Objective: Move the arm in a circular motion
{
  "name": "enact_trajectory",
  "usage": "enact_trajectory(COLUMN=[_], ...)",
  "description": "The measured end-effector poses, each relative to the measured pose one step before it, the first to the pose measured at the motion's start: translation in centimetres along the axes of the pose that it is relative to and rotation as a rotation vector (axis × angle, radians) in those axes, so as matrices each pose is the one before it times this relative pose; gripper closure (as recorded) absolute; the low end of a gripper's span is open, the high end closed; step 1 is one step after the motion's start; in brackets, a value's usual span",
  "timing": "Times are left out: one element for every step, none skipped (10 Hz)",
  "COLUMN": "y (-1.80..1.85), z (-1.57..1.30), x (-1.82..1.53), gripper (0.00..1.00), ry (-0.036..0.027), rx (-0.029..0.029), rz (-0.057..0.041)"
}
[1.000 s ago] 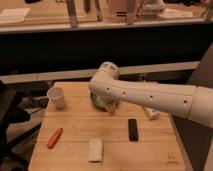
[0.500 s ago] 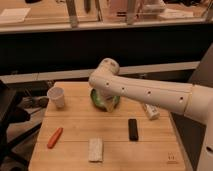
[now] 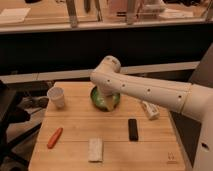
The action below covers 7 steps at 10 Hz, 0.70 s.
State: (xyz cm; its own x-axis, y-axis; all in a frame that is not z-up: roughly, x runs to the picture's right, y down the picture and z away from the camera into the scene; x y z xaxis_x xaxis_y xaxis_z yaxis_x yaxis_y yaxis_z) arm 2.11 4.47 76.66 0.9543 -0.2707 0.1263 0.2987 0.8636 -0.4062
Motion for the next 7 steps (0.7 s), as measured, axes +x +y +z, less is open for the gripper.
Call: enact_trajectory(y=[-0.058, -0.066, -0.118, -0.222, -0.277, 0.053, 0.15], z=[0.072, 0.037, 0.038, 0.076, 0.091, -0.031, -0.056], x=[0.329, 0.21, -0.001, -0.003, 0.229, 0.3, 0.274], gripper=[0.2, 0.2, 0.2, 0.2, 0.2, 0.2, 0.2], ry=[-0.00172, -0.0031, -0.00354, -0.00334, -0.00492, -0.00142, -0.00352], rx=[-0.00036, 0.00001, -0.00015, 0.00056, 0.00004, -0.00352, -0.00294], rz=[0.00336, 0.0052, 0.00214, 0.00068, 0.00692, 0.00761, 0.00895])
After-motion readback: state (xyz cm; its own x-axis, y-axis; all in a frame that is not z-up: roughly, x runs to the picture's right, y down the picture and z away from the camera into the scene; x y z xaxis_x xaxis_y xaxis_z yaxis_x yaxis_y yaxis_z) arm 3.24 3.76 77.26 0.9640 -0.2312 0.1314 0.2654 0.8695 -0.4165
